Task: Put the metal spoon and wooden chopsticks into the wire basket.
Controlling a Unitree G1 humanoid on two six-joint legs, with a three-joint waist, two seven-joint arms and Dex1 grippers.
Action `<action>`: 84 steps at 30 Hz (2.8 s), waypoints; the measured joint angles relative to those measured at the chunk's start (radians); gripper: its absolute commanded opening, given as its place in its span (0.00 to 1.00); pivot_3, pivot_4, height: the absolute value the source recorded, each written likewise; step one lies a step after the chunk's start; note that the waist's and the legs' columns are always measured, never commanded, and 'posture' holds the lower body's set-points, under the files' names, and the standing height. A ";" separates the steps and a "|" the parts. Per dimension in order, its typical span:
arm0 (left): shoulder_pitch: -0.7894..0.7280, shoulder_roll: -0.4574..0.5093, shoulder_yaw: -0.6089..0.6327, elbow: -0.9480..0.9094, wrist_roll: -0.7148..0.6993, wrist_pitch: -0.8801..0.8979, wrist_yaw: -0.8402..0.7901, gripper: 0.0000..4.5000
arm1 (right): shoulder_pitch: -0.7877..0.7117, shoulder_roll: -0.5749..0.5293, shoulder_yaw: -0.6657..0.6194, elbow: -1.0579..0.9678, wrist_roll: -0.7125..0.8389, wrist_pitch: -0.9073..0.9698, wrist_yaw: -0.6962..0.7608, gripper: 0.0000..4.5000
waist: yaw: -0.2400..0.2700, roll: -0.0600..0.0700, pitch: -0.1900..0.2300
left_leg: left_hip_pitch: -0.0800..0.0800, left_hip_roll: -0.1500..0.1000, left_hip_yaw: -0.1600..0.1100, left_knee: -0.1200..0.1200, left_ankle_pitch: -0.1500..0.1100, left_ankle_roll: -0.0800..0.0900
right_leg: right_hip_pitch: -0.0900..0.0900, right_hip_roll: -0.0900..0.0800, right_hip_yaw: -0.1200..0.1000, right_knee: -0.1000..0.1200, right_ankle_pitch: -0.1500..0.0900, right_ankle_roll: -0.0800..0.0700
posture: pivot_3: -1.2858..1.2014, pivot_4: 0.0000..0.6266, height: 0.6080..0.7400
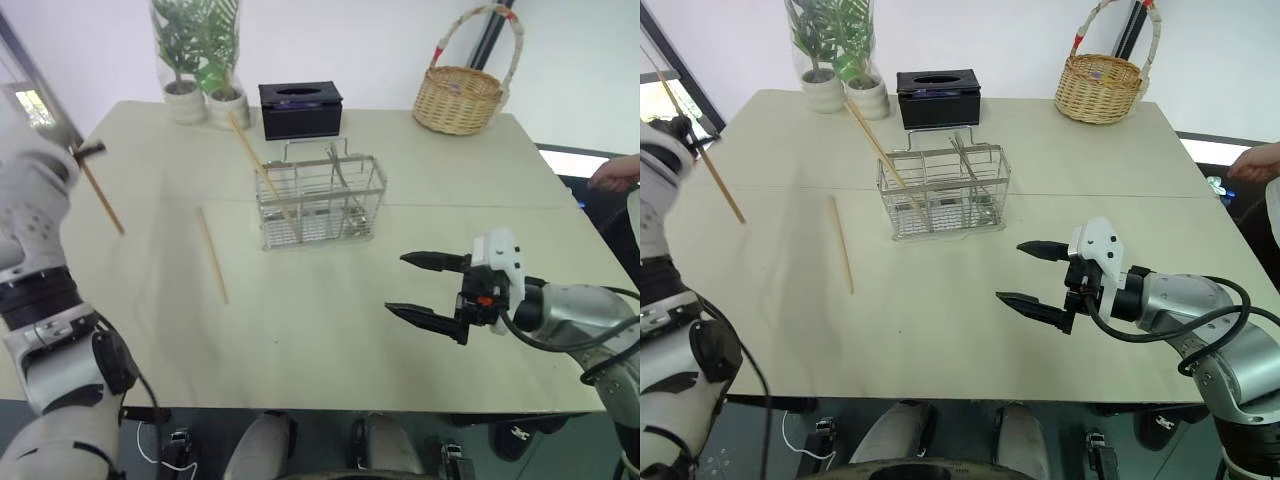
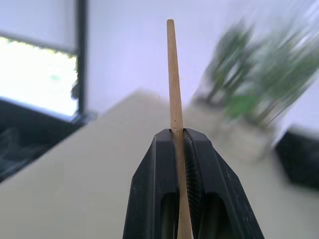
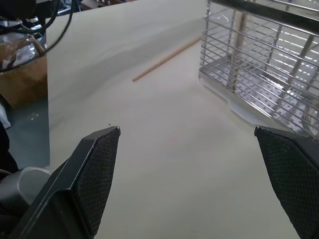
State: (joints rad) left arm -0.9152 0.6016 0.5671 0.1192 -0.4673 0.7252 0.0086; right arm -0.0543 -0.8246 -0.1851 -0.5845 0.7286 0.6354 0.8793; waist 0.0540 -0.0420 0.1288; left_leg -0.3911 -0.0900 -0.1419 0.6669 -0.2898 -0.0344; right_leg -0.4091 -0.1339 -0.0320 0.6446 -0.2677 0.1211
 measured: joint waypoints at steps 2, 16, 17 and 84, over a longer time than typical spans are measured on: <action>-0.107 -0.020 0.012 -0.028 -0.061 -0.020 -0.027 0.01 | 0.001 0.000 -0.003 0.001 0.001 0.001 0.000 1.00 | 0.001 0.000 0.000 | 0.001 0.000 0.000 0.000 0.000 0.000 | 0.001 0.000 0.000 0.000 0.000 0.000 | 0.52 0.24 0.32; -0.175 -0.286 -0.243 0.038 -0.141 -0.102 -0.212 0.01 | 0.095 0.033 -0.039 -0.049 0.002 -0.004 -0.083 1.00 | -0.016 0.004 0.000 | 0.001 0.000 0.002 -0.001 0.002 0.003 | 0.000 0.000 0.000 0.001 0.000 0.001 | 0.52 0.24 0.32; -0.159 -0.296 -0.259 0.056 -0.127 -0.122 -0.224 0.01 | 0.098 0.035 -0.044 -0.061 0.003 -0.002 -0.098 1.00 | -0.016 0.005 0.000 | 0.001 0.000 0.002 -0.001 0.002 0.003 | 0.000 0.000 0.001 0.001 0.000 0.001 | 0.52 0.24 0.32; 0.320 0.086 0.110 -0.240 -0.433 0.591 0.175 0.99 | -0.158 0.023 -0.007 0.012 0.078 -0.003 -0.103 1.00 | -0.011 0.004 0.004 | 0.006 0.000 0.001 -0.001 0.001 0.004 | 0.002 0.001 0.002 0.001 0.000 0.000 | 0.52 0.24 0.32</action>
State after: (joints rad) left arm -0.5954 0.6877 0.6767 -0.1204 -0.9004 1.3159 0.1832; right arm -0.2121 -0.8012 -0.1920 -0.5724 0.8064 0.6320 0.7759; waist 0.0425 -0.0378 0.1333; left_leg -0.3856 -0.0902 -0.1413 0.6654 -0.2889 -0.0307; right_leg -0.4073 -0.1333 -0.0296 0.6459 -0.2681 0.1216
